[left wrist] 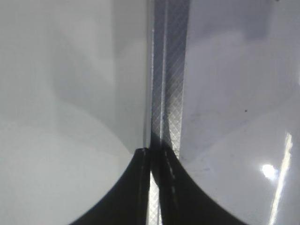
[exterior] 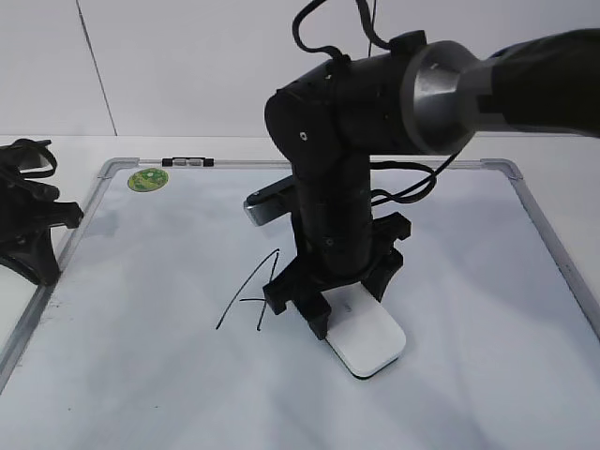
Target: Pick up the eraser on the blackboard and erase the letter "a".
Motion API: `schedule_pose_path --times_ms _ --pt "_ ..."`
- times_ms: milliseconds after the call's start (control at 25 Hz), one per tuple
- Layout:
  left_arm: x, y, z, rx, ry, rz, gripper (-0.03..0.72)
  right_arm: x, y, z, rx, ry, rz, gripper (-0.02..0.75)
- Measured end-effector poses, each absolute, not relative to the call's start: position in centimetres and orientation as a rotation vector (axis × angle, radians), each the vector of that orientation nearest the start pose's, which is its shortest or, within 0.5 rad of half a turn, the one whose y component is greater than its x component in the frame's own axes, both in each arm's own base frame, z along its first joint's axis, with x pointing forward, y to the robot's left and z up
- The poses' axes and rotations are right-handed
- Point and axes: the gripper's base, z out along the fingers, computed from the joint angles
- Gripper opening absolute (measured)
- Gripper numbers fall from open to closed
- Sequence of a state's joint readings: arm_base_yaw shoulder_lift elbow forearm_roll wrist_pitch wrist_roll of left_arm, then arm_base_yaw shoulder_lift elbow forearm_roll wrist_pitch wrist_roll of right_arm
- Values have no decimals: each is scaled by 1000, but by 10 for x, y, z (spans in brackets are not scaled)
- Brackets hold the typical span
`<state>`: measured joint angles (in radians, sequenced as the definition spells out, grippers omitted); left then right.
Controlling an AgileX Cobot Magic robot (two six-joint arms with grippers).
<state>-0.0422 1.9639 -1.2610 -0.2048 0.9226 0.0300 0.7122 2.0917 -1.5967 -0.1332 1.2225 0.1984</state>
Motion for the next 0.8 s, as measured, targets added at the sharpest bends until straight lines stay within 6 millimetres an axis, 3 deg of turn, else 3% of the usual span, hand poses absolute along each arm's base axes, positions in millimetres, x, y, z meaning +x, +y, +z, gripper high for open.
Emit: schedule_pose_path --times_ms 240,400,640,800 --pt "364 -30 153 -75 3098 -260 15 333 266 200 -834 2903 -223 559" --pt "364 -30 153 -77 3098 -262 15 339 260 216 -771 2855 -247 559" --pt "364 -30 153 -77 3098 -262 15 357 230 230 -633 2862 -249 559" --pt "364 -30 153 -77 3098 -262 15 367 200 251 -500 2842 -238 559"
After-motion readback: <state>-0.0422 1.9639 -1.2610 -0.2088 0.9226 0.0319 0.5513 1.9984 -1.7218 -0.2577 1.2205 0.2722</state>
